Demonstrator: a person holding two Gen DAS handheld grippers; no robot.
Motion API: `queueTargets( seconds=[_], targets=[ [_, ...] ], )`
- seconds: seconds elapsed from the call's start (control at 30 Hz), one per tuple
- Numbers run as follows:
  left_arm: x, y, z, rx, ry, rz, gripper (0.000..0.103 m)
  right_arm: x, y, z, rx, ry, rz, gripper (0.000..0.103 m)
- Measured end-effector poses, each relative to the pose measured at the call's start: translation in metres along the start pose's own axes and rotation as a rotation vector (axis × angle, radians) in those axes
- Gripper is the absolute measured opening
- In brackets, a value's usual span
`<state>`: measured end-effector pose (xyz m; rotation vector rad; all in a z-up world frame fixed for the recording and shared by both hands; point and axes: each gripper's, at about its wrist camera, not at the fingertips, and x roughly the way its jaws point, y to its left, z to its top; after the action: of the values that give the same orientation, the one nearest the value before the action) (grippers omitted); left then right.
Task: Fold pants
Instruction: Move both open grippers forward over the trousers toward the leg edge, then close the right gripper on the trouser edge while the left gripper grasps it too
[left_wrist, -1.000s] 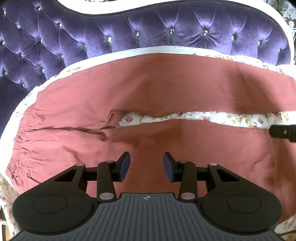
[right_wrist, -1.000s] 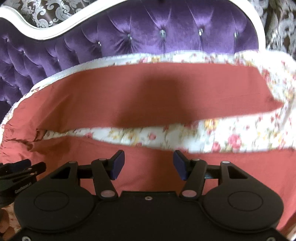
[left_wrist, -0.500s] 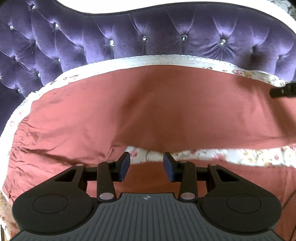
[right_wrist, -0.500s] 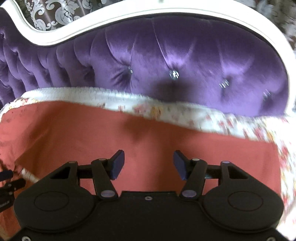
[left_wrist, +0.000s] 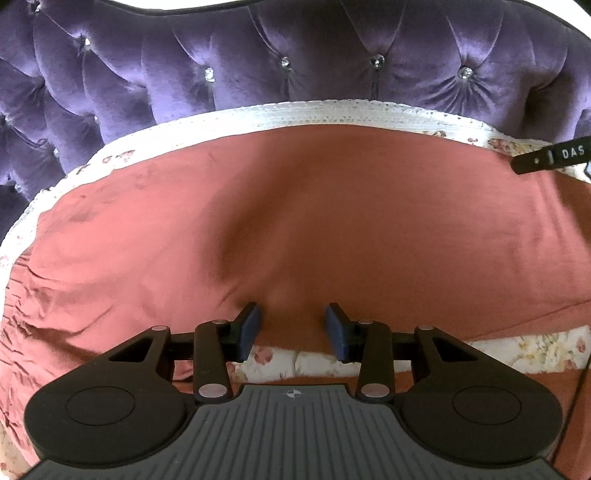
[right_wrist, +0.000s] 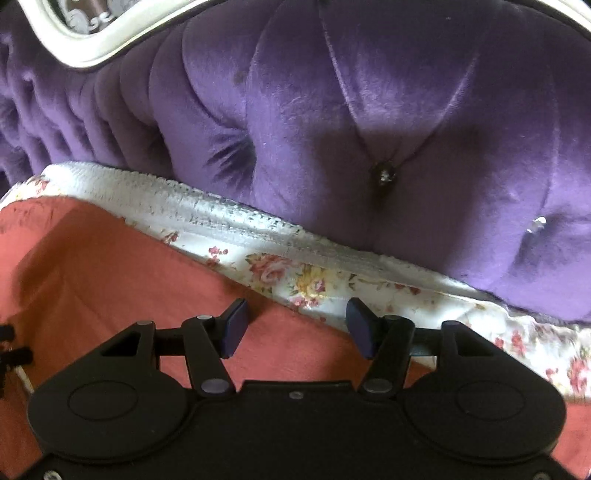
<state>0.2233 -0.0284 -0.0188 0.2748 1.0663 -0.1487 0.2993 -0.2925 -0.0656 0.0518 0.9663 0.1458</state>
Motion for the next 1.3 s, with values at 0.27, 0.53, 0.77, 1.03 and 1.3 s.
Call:
queueTargets(
  seconds=[0.27, 0.53, 0.77, 1.03, 1.3],
  targets=[
    [0.003, 0.003, 0.005, -0.005, 0.004, -0.014, 0.039, -0.003, 0.009, -0.002, -0.063, -0.024, 0.064, 0.012],
    [-0.006, 0.018, 0.010, -0.039, -0.014, -0.054, 0.039, -0.077, 0.027, -0.018, -0.065, -0.142, 0.114, 0.009],
    [-0.028, 0.024, 0.024, -0.058, -0.045, -0.092, 0.039, -0.127, 0.069, -0.063, -0.109, -0.160, 0.160, 0.009],
    [-0.021, 0.023, 0.060, -0.086, -0.024, -0.136, 0.039, -0.126, 0.091, -0.100, -0.114, -0.131, 0.161, 0.009],
    [0.007, 0.014, 0.085, -0.127, 0.030, -0.176, 0.039, -0.120, 0.090, -0.103, -0.110, -0.140, 0.175, 0.009]
  ],
)
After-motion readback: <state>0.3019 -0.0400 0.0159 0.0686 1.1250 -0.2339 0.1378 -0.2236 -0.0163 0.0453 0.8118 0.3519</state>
